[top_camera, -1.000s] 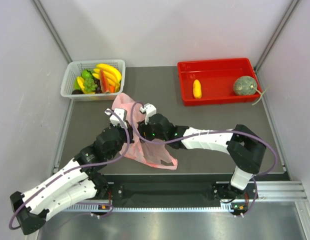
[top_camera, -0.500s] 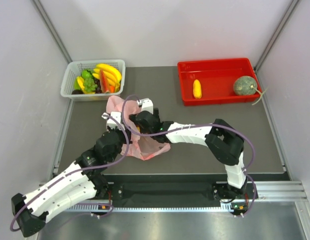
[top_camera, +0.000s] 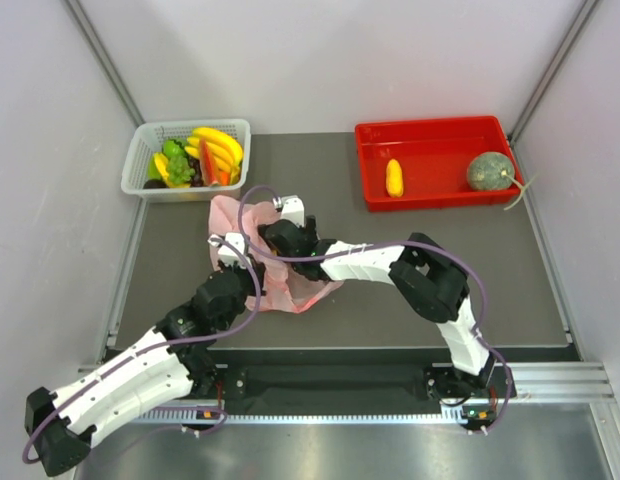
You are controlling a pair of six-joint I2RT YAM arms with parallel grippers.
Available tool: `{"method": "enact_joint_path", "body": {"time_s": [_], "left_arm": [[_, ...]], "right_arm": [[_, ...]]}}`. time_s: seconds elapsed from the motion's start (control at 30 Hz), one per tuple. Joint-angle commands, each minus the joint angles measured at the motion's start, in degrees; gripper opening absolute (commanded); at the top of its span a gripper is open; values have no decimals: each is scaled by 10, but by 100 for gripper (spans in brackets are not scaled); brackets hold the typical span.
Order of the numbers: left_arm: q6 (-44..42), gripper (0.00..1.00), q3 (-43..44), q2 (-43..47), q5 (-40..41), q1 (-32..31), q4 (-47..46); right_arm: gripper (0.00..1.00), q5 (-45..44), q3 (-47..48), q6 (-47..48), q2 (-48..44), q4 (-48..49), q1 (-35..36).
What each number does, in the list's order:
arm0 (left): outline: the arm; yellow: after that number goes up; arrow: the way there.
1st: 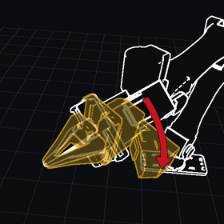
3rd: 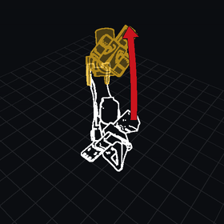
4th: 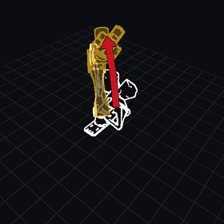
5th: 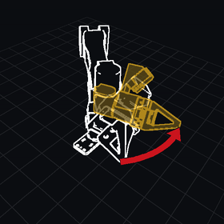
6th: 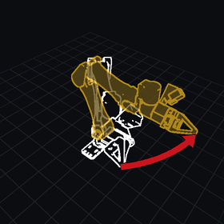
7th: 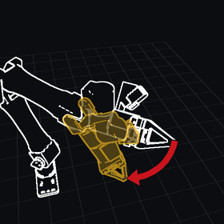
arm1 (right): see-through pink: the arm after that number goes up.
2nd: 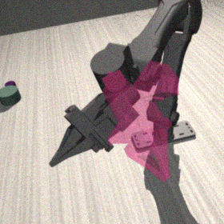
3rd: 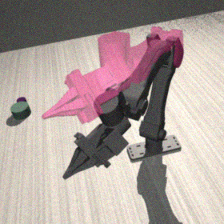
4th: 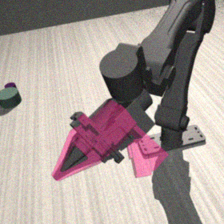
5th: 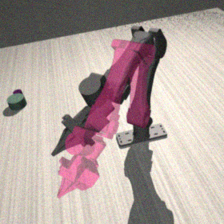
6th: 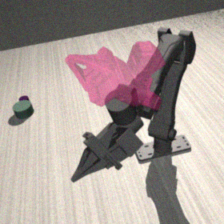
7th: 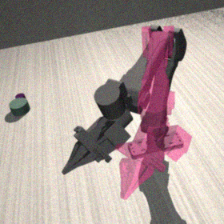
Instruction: Untie the knot of the plastic bag and take out the fruit
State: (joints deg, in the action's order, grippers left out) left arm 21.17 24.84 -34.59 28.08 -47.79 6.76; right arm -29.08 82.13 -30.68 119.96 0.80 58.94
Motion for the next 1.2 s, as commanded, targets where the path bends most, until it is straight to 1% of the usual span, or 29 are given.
{"method": "enact_joint_path", "body": {"time_s": [0.0, 0.1, 0.3, 0.33, 0.43, 0.47, 0.53, 0.57, 0.63, 0.67, 0.73, 0.87, 0.9, 1.0, 1.1, 1.17], "left_arm": [[12, 0, -9, 11, -11, -4, -42], [17, 0, -12, 15, -14, -4, -40], [27, 0, -23, 31, -18, -4, -33], [28, 0, -25, 33, -18, -4, -32], [32, 0, -28, 44, -18, -4, -25], [32, 0, -28, 46, -16, -4, -23], [31, 0, -28, 53, -14, -4, -16], [30, 0, -28, 55, -13, -4, -15], [28, 0, -29, 62, -10, -4, -13], [27, 0, -30, 65, -9, -4, -14], [26, 0, -30, 67, -6, -4, -15], [26, 0, -33, 66, -1, -4, -15], [26, 0, -35, 66, 0, -4, -15], [26, 0, -37, 66, 7, -4, -18], [26, 0, -38, 65, 11, -4, -19], [26, 0, -38, 62, 4, -5, -18]], "right_arm": [[100, -5, -4, -21, 11, 32, -9], [100, 14, 1, -18, 19, 24, -13], [99, 107, -29, 5, 35, 73, -18], [98, 135, -32, 8, 37, 86, -19], [85, 175, -48, 18, 34, 99, -24], [73, 181, -55, 28, 31, 113, -24], [60, 192, -78, 36, 13, 122, -24], [44, 192, -85, 41, 6, 126, -24], [25, 190, -108, 47, -18, 126, -24], [9, 189, -118, 49, -29, 126, -24], [0, 182, -151, 53, -67, 128, -24], [0, 177, -219, 58, -154, 139, -24], [0, 185, -245, 59, -189, 141, -24], [0, 215, -291, 63, -254, 139, -24], [0, 232, -311, 70, -299, 114, -23], [0, 246, -305, 84, -308, 75, -23]]}}
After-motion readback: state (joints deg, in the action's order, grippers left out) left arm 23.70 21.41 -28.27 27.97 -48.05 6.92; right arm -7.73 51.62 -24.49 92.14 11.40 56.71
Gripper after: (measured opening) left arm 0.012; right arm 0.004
